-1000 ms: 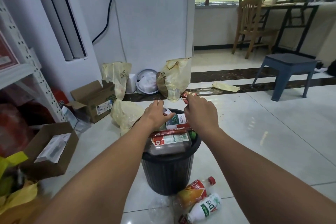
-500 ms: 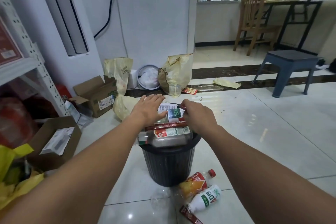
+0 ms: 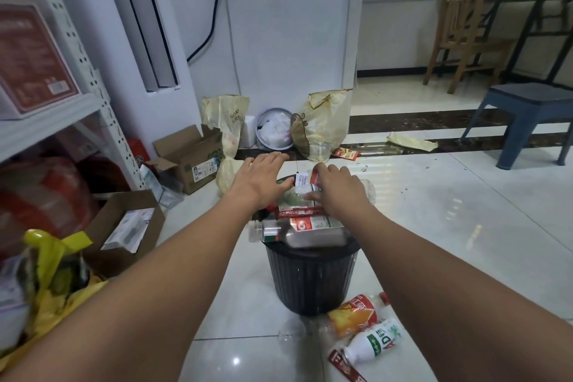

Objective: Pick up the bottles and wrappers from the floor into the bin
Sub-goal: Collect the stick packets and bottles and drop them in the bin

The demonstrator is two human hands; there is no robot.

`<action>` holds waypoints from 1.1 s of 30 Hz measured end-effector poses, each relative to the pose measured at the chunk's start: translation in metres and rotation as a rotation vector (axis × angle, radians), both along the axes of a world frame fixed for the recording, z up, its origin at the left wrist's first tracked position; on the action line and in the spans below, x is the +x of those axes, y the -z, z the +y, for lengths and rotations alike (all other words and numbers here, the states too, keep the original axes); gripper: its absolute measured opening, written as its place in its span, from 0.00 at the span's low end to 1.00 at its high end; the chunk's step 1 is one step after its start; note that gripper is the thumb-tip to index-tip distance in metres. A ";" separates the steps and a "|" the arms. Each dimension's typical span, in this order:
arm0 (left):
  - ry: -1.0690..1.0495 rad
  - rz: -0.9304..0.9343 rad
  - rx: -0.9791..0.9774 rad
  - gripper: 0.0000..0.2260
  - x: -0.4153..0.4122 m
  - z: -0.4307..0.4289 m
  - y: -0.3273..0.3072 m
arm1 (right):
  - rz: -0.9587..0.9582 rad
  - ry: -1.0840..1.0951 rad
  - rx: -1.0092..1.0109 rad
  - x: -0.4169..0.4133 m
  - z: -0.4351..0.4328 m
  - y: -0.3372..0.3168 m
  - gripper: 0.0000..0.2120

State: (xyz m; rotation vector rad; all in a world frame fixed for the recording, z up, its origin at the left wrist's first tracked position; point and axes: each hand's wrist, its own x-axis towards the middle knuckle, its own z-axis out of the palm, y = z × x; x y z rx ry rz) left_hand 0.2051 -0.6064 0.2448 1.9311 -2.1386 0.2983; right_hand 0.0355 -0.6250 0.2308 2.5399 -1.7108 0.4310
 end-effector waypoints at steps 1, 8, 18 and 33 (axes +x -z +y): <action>-0.007 -0.001 0.007 0.25 0.001 0.000 0.000 | 0.017 -0.003 -0.005 0.002 0.000 0.001 0.26; -0.013 0.012 0.021 0.25 -0.002 0.000 0.004 | 0.032 -0.020 -0.081 0.003 0.005 0.003 0.31; 0.008 0.086 0.071 0.27 -0.015 0.012 0.003 | -0.064 -0.130 0.003 -0.025 0.014 -0.005 0.32; 0.046 0.117 0.090 0.26 -0.076 0.082 0.024 | -0.059 -0.056 -0.058 -0.072 0.070 -0.002 0.29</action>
